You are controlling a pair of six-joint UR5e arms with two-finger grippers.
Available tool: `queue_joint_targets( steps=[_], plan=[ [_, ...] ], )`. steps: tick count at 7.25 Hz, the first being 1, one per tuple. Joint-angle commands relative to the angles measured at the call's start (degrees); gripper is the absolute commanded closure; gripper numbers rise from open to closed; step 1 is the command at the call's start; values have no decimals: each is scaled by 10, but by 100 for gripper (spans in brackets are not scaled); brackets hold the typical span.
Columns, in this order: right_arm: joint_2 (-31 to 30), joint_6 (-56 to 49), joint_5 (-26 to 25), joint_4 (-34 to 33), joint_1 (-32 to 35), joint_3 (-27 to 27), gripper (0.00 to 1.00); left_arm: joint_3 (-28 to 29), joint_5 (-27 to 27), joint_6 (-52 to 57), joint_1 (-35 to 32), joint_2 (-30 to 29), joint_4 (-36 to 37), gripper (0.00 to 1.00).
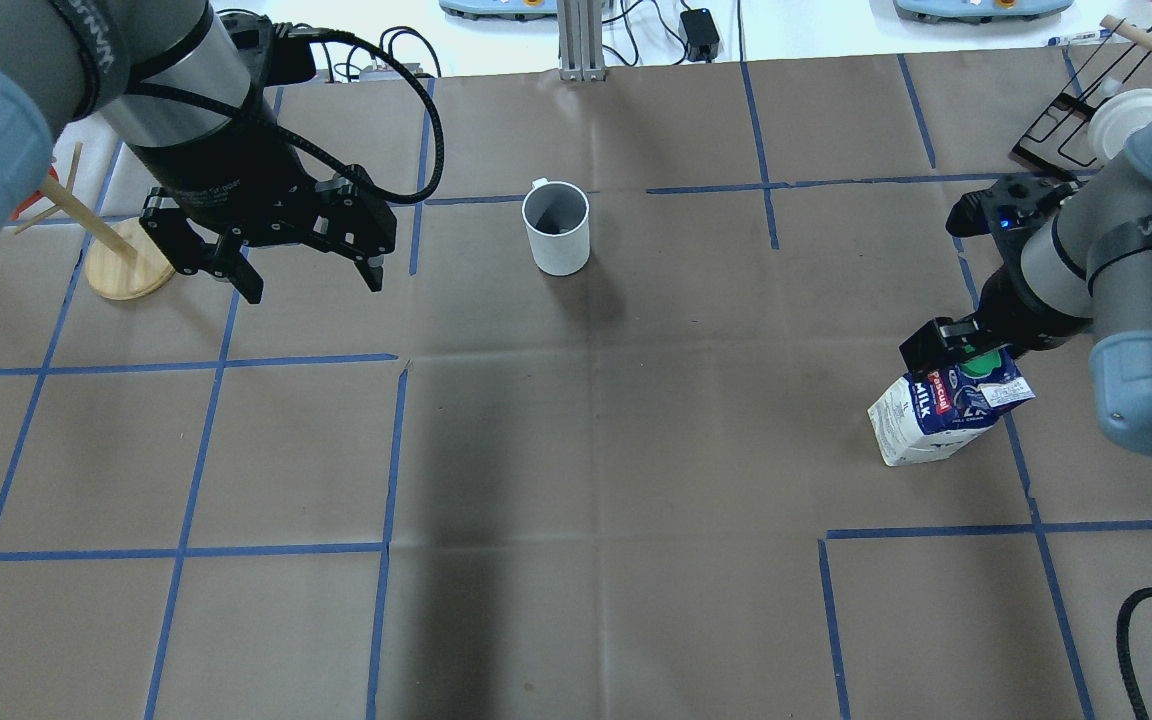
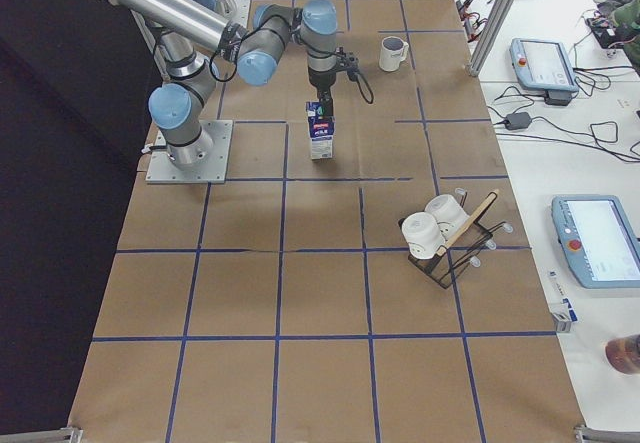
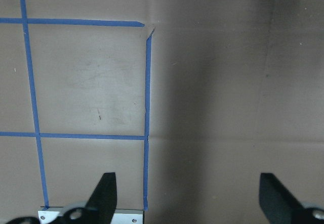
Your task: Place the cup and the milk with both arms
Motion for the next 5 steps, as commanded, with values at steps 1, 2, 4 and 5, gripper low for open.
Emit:
queue_joint_targets(
  steps=[1, 2, 4, 5],
  plan=[
    [6, -1, -8, -4, -1, 7, 0, -1, 0, 0, 0, 0, 5, 0],
    [6, 0, -10, -4, -1, 7, 0, -1, 0, 1, 0, 0, 5, 0],
    [7, 7, -10, -4, -1, 6, 32, -1, 0, 2, 0, 1, 5, 0],
    [6, 7, -10, -4, -1, 6, 47, -1, 0, 2, 0, 1, 5, 0]
  ],
)
